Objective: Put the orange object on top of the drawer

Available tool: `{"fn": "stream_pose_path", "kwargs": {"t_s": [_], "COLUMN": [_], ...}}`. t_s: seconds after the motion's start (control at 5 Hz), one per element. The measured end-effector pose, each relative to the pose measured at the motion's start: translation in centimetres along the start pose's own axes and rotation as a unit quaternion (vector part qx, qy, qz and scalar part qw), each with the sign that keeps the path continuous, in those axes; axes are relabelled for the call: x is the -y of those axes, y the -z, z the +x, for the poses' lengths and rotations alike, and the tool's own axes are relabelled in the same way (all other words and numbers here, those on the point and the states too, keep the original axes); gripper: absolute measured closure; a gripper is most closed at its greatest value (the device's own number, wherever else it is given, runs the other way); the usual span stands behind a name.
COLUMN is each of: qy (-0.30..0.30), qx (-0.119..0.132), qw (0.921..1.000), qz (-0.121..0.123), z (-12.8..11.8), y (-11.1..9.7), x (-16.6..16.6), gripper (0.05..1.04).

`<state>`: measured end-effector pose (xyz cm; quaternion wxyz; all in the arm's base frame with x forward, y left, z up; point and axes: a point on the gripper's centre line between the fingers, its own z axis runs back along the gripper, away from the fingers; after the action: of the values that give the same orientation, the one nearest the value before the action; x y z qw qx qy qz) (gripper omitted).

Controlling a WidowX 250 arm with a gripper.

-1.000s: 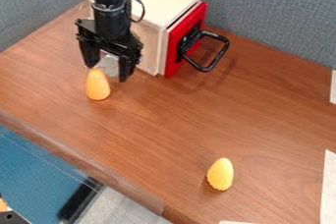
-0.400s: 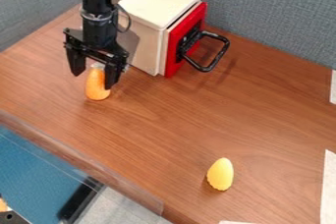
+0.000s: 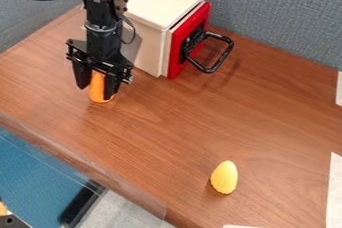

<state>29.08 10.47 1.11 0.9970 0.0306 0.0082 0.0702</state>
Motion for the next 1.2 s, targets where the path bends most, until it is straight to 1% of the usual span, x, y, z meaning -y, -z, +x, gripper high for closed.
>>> {"fn": "stream_pose_path", "kwargs": {"t_s": [0.2,0.4,0.6,0.8,1.0,1.2], "qy": [-0.005,-0.005,-0.007,-0.020,-0.031,-0.069], "qx": [0.003,0.007,0.019,0.036,0.043,0.072], "qw": [1.0000,1.0000,0.9998,0.9990,0.9973,0.9923], "qz": [0.004,0.005,0.005,-0.019,-0.050,-0.073], "z": [0.2,0.6,0.7,1.0,1.8,4.0], "y": [-0.2,-0.4,-1.8,-5.1,-8.0,-12.0], "x": [0.1,0.1,0.2,0.9,1.3,0.7], "gripper": [0.536,0.537,0.537,0.537,0.537,0.537]}}
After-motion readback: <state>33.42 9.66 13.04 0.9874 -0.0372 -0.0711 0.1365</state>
